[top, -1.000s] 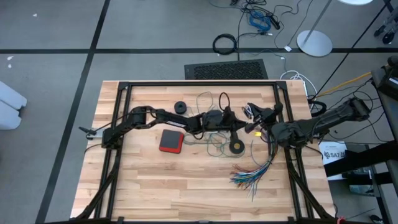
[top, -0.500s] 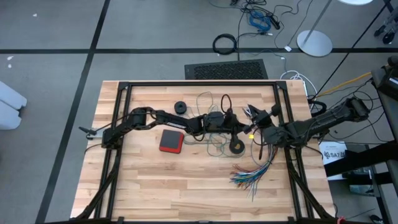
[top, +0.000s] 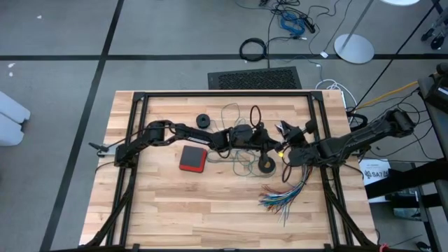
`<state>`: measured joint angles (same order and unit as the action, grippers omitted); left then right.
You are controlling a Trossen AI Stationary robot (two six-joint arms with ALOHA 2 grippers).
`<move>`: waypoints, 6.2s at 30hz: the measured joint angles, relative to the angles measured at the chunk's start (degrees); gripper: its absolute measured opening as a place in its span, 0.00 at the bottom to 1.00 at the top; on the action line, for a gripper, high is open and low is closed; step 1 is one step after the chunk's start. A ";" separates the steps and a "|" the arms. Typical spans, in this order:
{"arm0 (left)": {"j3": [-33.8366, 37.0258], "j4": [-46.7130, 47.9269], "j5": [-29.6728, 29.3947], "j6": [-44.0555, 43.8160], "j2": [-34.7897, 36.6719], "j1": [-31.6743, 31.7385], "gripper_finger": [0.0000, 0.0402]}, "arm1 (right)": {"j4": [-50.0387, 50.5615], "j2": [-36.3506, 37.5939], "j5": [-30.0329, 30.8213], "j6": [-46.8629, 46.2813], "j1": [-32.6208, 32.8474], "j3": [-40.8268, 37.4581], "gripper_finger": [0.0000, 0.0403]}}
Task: Coiling cords
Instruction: Coil the white wire cable on the spool
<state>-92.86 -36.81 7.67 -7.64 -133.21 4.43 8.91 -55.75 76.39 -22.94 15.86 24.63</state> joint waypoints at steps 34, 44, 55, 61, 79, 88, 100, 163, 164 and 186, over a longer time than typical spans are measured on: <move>-0.02 5.19 10.48 -1.73 0.09 1.95 0.00 | 12.85 -0.15 -9.37 4.09 2.43 -0.80 0.00; -0.02 5.12 16.51 -5.54 0.09 3.33 0.00 | 12.82 -0.15 -13.87 7.17 2.72 -0.80 0.00; -0.02 9.52 25.37 -8.25 0.09 5.53 0.00 | 13.38 1.50 -16.80 5.91 6.03 -0.80 0.00; -0.02 10.26 30.41 -10.06 0.11 6.95 0.00 | 14.00 4.82 -16.89 5.52 8.16 -0.80 0.00; -0.02 15.29 35.99 -5.19 0.11 9.79 0.00 | 10.19 10.20 -22.05 7.42 12.77 -0.80 0.00; -0.02 13.18 36.17 -1.90 0.20 9.11 0.05 | -0.29 13.24 -21.20 15.11 13.14 -0.82 0.00; 0.04 10.06 35.87 4.11 0.17 9.01 0.17 | -14.22 17.63 -21.00 26.06 13.14 -0.84 0.00; 0.48 -4.29 44.76 3.43 0.07 17.54 0.17 | -30.60 28.54 -8.55 52.83 13.14 -0.80 0.00; 0.48 -4.29 44.76 3.43 0.07 17.67 0.17 | -30.65 28.54 -8.54 52.96 13.14 -0.80 0.00; 0.48 -3.14 32.21 3.63 0.07 17.31 0.01 | -30.85 28.19 -8.66 50.28 12.48 -0.80 0.00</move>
<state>-92.38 -39.95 39.88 -4.01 -133.14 21.74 -21.93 -27.56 67.73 27.34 28.34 23.83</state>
